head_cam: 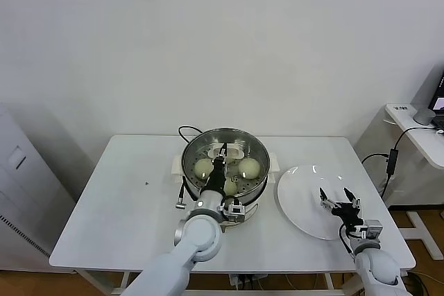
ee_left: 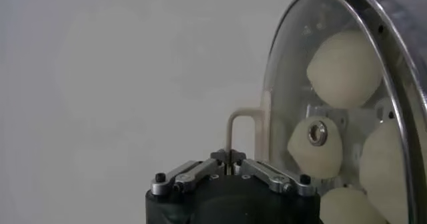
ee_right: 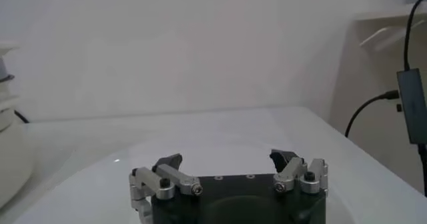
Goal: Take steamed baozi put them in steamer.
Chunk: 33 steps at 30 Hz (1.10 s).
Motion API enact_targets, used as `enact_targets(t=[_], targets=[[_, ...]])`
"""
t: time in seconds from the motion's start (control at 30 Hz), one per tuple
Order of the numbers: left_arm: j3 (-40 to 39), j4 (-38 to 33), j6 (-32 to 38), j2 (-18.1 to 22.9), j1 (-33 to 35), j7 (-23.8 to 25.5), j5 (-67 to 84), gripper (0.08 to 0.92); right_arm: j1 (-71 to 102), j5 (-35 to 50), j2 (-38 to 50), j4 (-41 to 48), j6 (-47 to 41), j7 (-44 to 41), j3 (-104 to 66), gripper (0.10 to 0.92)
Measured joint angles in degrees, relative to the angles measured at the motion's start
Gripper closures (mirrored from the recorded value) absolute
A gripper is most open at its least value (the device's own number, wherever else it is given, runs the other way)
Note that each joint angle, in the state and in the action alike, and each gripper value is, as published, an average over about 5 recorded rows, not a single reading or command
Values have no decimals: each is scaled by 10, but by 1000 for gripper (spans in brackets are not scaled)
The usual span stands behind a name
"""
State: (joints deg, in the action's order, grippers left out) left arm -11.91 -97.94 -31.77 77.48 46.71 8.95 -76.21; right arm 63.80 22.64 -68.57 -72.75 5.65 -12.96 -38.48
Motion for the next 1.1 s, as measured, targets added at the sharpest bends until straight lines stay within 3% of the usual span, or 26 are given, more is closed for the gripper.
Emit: enact_targets(t=[0.27,0.67,0.93,1.1], targets=[[7,3,3,0,5,-11,18,877,1,0,-1,-4,0,-1,0,203],[53,-86,56,-37,38,12,209,548,-1,5,2,-11,0,-7,0,203],[133,-175,141,-87,72,55,483,314,-2,13,3,-21,-4,-11,7,203],[206,-214,166,-100,100,56,675,196,1,18,9,-33,-6,-10,9,203]])
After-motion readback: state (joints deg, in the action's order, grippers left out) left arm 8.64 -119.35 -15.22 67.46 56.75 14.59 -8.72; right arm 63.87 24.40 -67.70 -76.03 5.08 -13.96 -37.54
